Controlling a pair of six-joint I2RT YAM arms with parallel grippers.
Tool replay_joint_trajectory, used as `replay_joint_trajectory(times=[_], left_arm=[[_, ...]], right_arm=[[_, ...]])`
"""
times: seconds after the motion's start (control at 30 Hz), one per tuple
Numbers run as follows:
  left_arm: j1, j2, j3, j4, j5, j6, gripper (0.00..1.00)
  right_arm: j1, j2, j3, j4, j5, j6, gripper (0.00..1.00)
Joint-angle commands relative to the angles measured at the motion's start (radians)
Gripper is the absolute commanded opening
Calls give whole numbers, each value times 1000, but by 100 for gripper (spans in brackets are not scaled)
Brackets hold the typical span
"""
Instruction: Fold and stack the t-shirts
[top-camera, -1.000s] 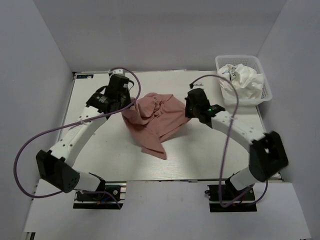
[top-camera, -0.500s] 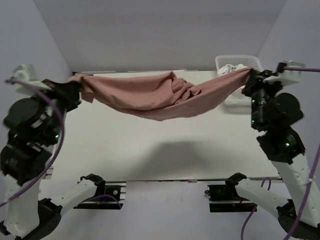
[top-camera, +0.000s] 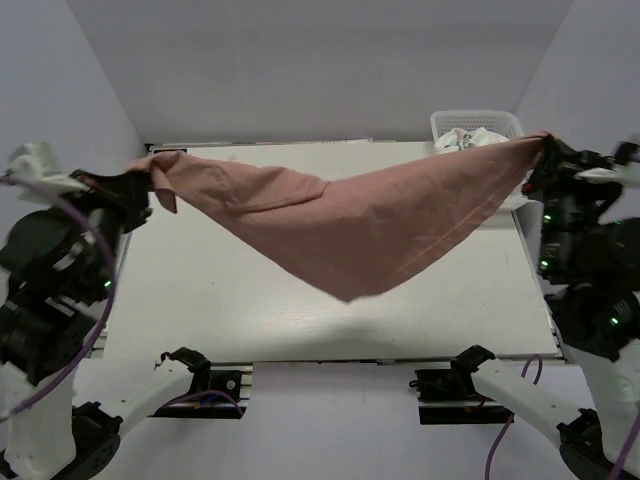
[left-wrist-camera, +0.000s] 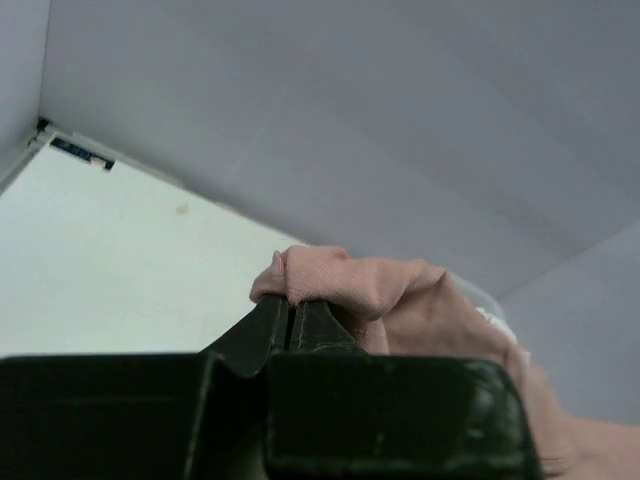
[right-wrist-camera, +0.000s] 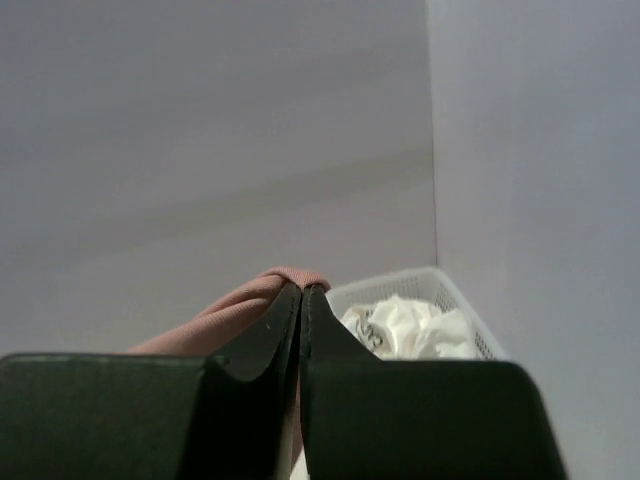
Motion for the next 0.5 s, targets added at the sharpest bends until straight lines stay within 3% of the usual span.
replay_joint_trajectory(times=[0.0, 0.27, 0.43, 0.47], left_arm=[[0, 121, -130, -1, 2, -54, 0], [19, 314, -544, 121, 120, -171, 0], [78, 505, -669, 218, 267, -180, 0], [89, 543, -669, 218, 280, -180, 7]], right_arm=[[-1, 75, -78, -3, 43, 23, 0], [-44, 268, -389, 10, 16, 230, 0], [-122, 430, -547, 63, -137, 345, 0], [-133, 496, -549, 59, -151, 353, 0]])
